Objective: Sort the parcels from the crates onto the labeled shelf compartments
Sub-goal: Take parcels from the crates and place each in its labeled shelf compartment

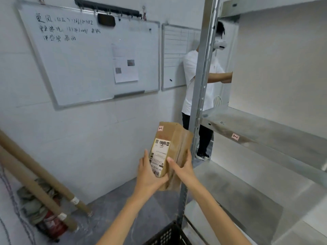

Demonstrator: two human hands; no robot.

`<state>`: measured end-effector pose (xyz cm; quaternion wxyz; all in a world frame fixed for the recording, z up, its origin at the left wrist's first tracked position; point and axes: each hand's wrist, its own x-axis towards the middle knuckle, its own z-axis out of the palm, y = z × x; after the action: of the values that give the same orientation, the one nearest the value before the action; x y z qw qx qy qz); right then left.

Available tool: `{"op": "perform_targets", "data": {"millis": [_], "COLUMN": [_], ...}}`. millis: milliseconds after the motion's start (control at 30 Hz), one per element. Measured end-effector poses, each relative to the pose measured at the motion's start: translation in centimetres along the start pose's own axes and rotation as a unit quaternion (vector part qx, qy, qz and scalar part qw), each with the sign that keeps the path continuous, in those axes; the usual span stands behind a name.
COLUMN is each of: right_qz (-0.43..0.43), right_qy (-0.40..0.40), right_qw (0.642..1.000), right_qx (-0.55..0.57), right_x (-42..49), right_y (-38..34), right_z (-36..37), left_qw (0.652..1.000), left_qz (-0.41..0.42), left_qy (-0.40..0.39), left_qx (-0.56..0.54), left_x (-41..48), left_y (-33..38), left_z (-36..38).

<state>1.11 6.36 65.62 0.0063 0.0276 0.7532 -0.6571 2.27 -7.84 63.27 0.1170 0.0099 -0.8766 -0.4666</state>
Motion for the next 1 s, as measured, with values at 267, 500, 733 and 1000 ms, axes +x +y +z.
{"op": "perform_targets", "data": {"millis": [267,500,733,1000], "right_qz": [0.027,0.002,-0.021,-0.019], "right_qy": [-0.038,0.015,0.043,0.054], "right_qw": [0.996,0.983,0.958,0.96], "right_qx": [0.076,0.181,0.284,0.275], "right_x": [-0.8,0.1,0.3,0.5], "right_y": [-0.9,-2.0,-1.5,-1.9], "right_z": [-0.8,-2.3,-2.7,-5.1], "left_qw": [0.992,0.975,0.994,0.98], "left_qz": [0.082,0.141,0.092,0.199], "left_qy": [0.032,0.029,0.055,0.027], "left_qx": [0.087,0.168,0.0,-0.003], "left_x": [-0.8,-0.7,-0.3,1.5], "left_y": [1.5,1.9,2.1,1.4], "left_z": [-0.9,-0.9,-1.4,-4.0]}}
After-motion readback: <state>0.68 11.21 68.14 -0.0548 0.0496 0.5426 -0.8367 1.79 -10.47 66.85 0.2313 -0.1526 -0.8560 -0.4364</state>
